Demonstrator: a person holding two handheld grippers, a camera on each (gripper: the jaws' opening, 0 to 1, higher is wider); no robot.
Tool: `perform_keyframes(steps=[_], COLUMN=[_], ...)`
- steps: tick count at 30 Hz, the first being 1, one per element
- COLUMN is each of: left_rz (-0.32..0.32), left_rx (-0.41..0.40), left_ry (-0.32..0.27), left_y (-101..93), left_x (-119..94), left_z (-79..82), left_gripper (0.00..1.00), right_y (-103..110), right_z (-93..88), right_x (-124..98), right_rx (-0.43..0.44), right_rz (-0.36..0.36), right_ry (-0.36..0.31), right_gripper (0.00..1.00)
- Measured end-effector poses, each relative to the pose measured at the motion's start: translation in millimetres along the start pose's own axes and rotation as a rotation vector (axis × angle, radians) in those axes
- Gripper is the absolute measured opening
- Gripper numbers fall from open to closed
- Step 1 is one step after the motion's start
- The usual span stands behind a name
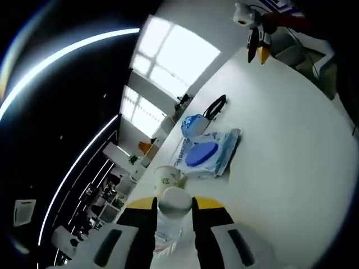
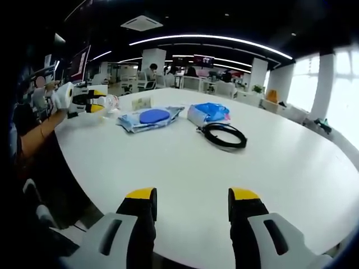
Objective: Arrange the tabletop items into an orderly group along one side of the table until the central work area is clear of visible clutter.
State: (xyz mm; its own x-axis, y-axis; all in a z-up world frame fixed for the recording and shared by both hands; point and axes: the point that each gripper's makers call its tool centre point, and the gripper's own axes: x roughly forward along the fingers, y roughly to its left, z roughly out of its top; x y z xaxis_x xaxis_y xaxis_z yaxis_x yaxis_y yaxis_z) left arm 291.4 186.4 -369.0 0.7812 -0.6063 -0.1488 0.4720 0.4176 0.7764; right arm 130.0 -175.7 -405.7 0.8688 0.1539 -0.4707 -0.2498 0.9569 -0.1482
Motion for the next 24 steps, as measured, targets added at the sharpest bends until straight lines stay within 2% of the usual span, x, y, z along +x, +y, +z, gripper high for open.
perform_keyframes(steps=[10,24], left_rz=[0.063,0.077], left_rx=[-0.177,-0.234], left_ry=[-0.057,-0.060], left_y=[26.9,39.8], left_x=[-5.3,-7.1], left_z=[1.9,-1.9], left_gripper=[0.23,0.23], right_y=[-3.5,-0.4], right_z=[2.9,5.1], right_x=[-2.7,-1.3], right_rx=[-0.003,-0.004], right_rz=[-0.009,-0.004], right_ry=[-0.005,-0.011], right_gripper=[0.48,0.48])
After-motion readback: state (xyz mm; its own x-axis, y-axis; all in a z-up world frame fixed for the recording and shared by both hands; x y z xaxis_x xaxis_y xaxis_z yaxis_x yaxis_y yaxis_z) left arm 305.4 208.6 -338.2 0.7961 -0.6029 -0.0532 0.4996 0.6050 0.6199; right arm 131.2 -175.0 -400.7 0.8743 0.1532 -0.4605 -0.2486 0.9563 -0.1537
